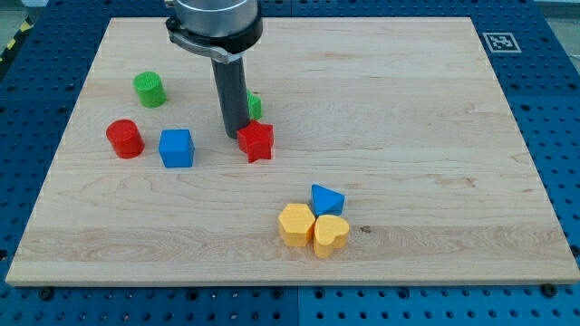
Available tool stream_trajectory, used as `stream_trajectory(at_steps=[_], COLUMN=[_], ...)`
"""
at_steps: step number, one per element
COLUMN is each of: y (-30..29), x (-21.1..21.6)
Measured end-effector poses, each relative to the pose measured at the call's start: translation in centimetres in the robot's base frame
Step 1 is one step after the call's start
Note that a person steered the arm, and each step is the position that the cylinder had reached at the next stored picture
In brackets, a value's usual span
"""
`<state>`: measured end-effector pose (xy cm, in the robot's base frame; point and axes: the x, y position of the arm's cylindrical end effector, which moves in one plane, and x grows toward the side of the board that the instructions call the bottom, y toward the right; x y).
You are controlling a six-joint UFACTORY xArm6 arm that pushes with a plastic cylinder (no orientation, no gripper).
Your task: Slightly move the green star up
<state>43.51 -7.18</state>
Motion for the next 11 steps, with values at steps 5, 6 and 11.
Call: stream_trajectory(at_steps=[5,6,11], y=[-1.7,-1.7,-8.5], x=[-1.6,-1.6,-2.6])
